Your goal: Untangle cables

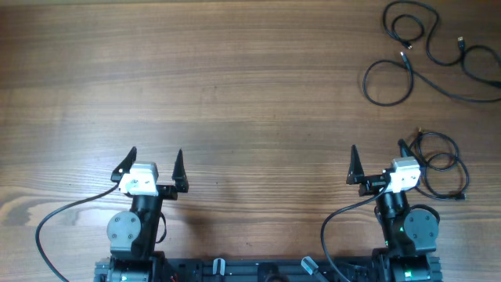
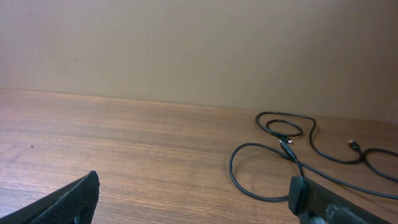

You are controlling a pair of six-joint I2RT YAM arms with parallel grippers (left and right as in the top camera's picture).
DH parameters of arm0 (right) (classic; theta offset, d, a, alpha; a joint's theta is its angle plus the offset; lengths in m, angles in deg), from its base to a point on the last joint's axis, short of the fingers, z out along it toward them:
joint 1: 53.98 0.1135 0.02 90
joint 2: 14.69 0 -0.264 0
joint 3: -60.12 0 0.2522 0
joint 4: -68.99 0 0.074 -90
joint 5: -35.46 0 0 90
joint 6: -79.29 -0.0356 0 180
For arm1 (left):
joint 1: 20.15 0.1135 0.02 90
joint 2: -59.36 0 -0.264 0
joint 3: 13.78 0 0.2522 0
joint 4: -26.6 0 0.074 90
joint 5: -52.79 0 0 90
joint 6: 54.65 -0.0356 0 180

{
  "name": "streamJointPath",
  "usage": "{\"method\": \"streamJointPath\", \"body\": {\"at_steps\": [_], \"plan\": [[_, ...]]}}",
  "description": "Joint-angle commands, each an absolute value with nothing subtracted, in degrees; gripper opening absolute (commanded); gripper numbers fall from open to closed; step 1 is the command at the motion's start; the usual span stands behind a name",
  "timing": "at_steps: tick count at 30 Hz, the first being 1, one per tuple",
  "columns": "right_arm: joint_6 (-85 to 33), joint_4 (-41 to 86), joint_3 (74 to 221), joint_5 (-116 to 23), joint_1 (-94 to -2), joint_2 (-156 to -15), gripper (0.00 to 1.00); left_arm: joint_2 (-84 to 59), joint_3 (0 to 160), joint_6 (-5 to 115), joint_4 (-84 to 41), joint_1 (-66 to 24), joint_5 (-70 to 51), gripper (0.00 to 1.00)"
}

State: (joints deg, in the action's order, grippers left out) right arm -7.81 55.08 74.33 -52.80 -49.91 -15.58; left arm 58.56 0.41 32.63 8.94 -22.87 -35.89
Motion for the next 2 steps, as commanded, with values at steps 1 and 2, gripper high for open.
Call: {"method": "streamJointPath", "body": {"at_steps": [1, 2], "plan": [[-7.7, 55.2, 74.2, -51.9, -50.2, -15.0, 1.00, 59.0, 0.3, 32.8, 8.5, -22.6, -36.6, 1.00], [-7.7, 55.3, 74.2, -51.9, -50.2, -15.0, 1.00, 59.0, 0.3, 32.8, 8.5, -22.6, -36.6, 1.00]]}}
